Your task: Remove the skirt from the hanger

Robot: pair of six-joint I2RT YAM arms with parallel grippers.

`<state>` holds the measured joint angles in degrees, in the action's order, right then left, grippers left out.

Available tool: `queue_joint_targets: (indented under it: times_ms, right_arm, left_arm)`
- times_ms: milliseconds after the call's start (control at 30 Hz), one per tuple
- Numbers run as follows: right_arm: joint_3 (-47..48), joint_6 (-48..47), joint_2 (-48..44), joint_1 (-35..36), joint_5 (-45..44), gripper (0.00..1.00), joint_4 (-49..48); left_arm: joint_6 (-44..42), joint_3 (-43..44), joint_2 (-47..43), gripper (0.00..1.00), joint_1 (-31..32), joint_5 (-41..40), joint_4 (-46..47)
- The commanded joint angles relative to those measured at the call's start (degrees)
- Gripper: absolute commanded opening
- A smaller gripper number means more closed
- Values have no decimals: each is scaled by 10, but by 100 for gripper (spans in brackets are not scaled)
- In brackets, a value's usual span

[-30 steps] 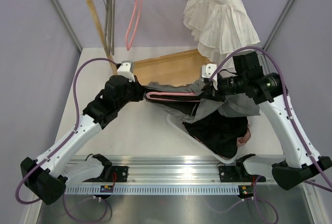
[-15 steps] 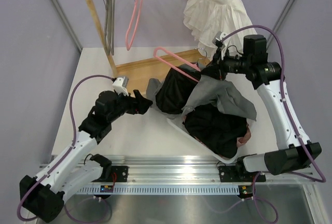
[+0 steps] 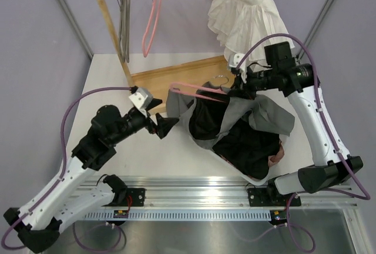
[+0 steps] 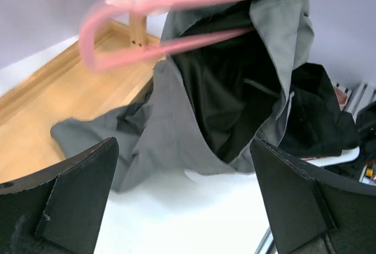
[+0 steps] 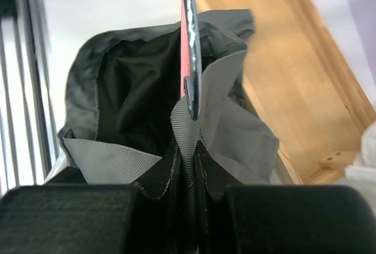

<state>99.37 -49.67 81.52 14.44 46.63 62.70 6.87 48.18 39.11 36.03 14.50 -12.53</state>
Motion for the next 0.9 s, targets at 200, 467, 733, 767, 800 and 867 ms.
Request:
queue_joint_targets:
  times_ms: [200, 467, 733, 767, 800, 867]
  right_arm:
    - [-35, -146, -20, 120, -115, 0, 82]
    - [18, -196, 2, 157, -103, 0, 128]
    - [62, -195, 31, 192, -99, 0, 146]
    - [78, -194, 38, 192, -97, 0, 149]
    - [84, -193, 42, 193, -95, 0, 153]
    - [97, -192, 48, 193, -93, 0, 156]
  left_arm:
    - [-237, 114, 117, 99, 117, -125, -47]
    - [-260, 116, 148, 87, 116, -40, -114]
    - [-247, 90, 154, 66, 117, -23, -109]
    - [-248, 91, 156, 60, 116, -21, -115]
    - [-250, 94, 163, 46, 116, -19, -119]
    - [-250, 98, 167, 21, 116, -25, -130]
